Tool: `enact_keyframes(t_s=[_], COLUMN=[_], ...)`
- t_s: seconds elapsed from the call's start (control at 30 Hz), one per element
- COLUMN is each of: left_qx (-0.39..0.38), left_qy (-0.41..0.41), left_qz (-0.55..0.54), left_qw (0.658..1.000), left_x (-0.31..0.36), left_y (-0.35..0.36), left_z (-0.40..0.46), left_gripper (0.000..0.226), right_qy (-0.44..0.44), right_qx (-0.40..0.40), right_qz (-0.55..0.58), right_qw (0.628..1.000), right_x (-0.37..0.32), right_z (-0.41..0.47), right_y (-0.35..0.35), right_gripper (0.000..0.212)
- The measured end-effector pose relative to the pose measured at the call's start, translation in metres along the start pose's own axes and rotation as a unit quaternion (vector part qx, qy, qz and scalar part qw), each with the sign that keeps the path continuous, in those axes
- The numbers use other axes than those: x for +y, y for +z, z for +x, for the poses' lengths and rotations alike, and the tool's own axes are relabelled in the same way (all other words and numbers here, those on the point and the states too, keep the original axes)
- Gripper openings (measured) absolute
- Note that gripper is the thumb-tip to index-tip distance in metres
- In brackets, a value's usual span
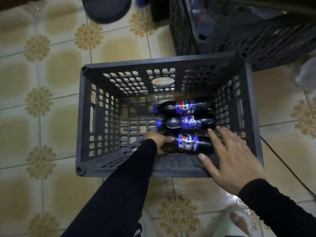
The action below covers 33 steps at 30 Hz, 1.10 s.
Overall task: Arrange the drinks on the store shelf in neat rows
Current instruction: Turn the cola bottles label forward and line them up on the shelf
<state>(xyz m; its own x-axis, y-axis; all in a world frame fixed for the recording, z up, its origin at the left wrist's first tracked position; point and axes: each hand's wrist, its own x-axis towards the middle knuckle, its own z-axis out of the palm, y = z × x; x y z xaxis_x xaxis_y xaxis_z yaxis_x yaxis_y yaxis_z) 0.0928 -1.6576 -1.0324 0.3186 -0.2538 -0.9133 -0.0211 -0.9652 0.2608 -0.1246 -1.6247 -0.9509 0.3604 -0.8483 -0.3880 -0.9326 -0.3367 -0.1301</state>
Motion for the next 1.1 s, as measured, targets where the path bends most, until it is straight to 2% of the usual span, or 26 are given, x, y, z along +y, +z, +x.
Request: enact_keyframes(t_s=[0.1, 0.3, 0.5, 0.63, 0.8, 0.93, 1.1], left_qx=[-0.029, -0.065, -0.132, -0.139, -0.067, -0.009, 0.075], left_qy=[0.025, 0.049, 0.03, 0.097, 0.268, 0.347, 0.426], left_qz=[0.088, 0.187, 0.286, 0.292, 0.339, 0.321, 0.307], left_qw=[0.995, 0.979, 0.949, 0.941, 0.899, 0.881, 0.848], left_x=[-0.001, -0.002, -0.011, -0.009, -0.007, 0.01, 0.048], left_y=[-0.004, -0.013, -0.04, -0.041, -0.059, -0.093, -0.157], left_z=[0.004, -0.002, -0.001, -0.012, -0.056, -0.12, -0.231], left_gripper=[0.071, 0.085, 0.109, 0.101, 0.078, 0.067, 0.056], right_qy=[-0.001, 0.002, 0.009, 0.014, 0.02, 0.01, -0.008], right_qx=[0.001, 0.005, -0.009, -0.014, -0.018, 0.002, 0.055], right_qz=[-0.002, -0.001, 0.011, 0.017, 0.048, 0.047, 0.054], right_qw=[1.0, 1.0, 1.0, 1.0, 0.999, 0.999, 0.997], right_x=[-0.001, -0.001, -0.002, -0.001, -0.009, -0.028, -0.058], right_z=[0.001, 0.001, 0.0, 0.001, -0.007, -0.021, -0.044], right_y=[-0.001, -0.001, -0.002, 0.0, -0.02, -0.077, -0.189], right_gripper=[0.076, 0.076, 0.081, 0.087, 0.087, 0.085, 0.092])
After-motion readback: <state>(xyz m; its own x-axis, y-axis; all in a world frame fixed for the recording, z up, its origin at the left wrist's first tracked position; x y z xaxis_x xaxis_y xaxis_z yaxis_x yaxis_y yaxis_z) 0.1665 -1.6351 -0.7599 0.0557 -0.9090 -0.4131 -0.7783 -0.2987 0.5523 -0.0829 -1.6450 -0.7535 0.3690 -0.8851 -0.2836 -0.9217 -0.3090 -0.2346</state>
